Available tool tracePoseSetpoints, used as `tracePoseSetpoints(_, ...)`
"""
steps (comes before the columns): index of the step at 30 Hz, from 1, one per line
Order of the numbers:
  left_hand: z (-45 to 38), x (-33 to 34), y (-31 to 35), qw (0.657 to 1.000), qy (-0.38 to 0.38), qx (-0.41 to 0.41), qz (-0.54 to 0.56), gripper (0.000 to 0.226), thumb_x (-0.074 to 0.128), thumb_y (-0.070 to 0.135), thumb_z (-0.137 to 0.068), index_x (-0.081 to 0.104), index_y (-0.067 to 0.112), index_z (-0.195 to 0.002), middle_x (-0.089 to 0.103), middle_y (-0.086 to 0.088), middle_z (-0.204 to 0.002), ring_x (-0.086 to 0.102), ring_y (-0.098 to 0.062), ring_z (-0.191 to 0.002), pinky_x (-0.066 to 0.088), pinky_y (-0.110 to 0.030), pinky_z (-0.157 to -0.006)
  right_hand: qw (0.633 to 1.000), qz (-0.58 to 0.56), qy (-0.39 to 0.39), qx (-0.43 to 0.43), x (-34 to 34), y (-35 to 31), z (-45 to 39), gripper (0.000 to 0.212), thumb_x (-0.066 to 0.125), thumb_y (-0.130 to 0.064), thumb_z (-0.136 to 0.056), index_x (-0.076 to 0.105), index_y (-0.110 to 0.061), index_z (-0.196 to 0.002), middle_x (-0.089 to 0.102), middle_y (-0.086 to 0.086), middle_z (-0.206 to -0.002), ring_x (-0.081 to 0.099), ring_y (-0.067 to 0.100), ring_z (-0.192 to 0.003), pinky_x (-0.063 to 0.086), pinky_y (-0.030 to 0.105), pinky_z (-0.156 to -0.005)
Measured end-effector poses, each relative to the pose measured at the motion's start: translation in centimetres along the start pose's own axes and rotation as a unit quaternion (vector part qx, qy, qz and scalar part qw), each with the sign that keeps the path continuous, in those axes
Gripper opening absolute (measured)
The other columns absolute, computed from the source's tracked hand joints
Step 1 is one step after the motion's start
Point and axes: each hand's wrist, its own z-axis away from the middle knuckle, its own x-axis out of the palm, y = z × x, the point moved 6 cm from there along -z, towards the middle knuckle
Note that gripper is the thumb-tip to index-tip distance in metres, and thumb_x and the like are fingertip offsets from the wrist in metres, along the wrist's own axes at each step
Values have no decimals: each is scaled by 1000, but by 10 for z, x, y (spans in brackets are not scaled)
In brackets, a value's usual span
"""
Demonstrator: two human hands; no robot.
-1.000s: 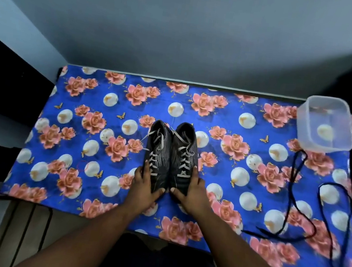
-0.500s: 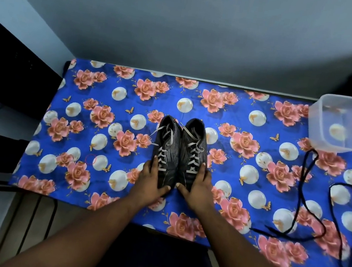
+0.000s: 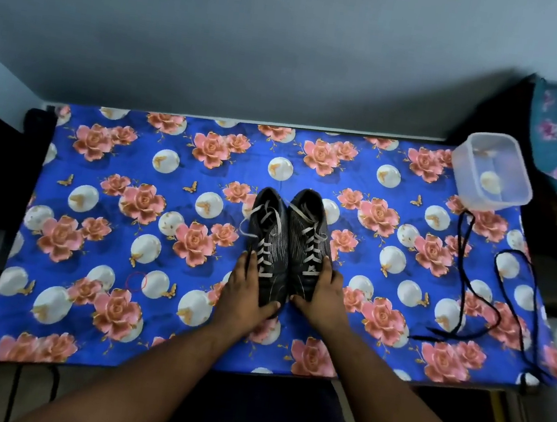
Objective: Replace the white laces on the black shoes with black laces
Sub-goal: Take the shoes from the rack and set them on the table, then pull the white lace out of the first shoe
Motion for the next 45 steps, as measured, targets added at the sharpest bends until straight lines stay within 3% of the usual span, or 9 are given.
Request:
tracePoseSetpoints(5,-12,-17,-23,998,-40,37,-3,119,75,52,-82,-6,16,-161,-7,-9,-169,7,-30,-155,24,-42,-121,1000,-9,2,28,19,-17,18,117,81,-37,-81,0,-11,-161,25,21,-150,51,44,-127,46,46,-102)
tracePoseSetpoints(14,-5,-21,-48,992,-94,77,17,114,74,46,-86,-7,21,-161,-10,-8,-169,9,-32,-155,29,-46,-119,998,18,-22,64,21,-29,27,118,79,-39,-83,-6,-15,-161,28,22,-151,52,39,-129,45,46,-107)
tracePoseSetpoints(24,-4,-14,-57,991,-78,101,35,110,71,51,-87,-5,24,-162,-11,-5,-169,11,-31,-155,33,-48,-118,995,54,-34,79,25,-33,28,119,78,-42,-84,-9,-12,-160,25,23,-153,46,40,-134,42,44,-109)
tracePoseSetpoints(31,-2,-5,-60,991,-63,99,59,109,68,53,-87,-7,26,-161,-14,-2,-169,3,-26,-156,28,-50,-120,998,40,2,54,27,-22,27,114,75,-53,-83,0,-16,-161,29,21,-151,46,42,-132,42,48,-109)
tracePoseSetpoints(35,-3,-6,-53,991,-39,102,77,111,69,54,-87,-8,23,-161,-16,-1,-169,-4,-22,-156,20,-46,-124,999,26,27,10,20,-21,26,108,71,-59,-84,7,-19,-161,22,14,-159,36,38,-141,39,49,-112)
tracePoseSetpoints(38,-6,-4,-50,993,-4,92,78,110,64,61,-87,-7,22,-161,-15,0,-169,-5,-20,-157,16,-43,-125,997,22,60,-35,13,-22,20,105,68,-61,-86,8,-20,-161,10,9,-167,17,28,-154,30,47,-119)
tracePoseSetpoints(42,-19,-2,-48,988,84,90,92,105,50,71,-83,2,20,-162,-3,-1,-171,0,-17,-157,17,-42,-123,988,-11,117,-98,7,-22,-2,102,67,-61,-87,10,-21,-161,8,5,-169,3,16,-156,20,47,-125)
tracePoseSetpoints(45,-35,0,-40,975,135,123,130,102,56,63,-83,9,19,-162,6,-1,-170,0,-10,-156,12,-32,-125,975,-52,156,-149,14,-17,-20,102,65,-61,-86,11,-17,-161,8,2,-169,-2,8,-156,13,42,-127)
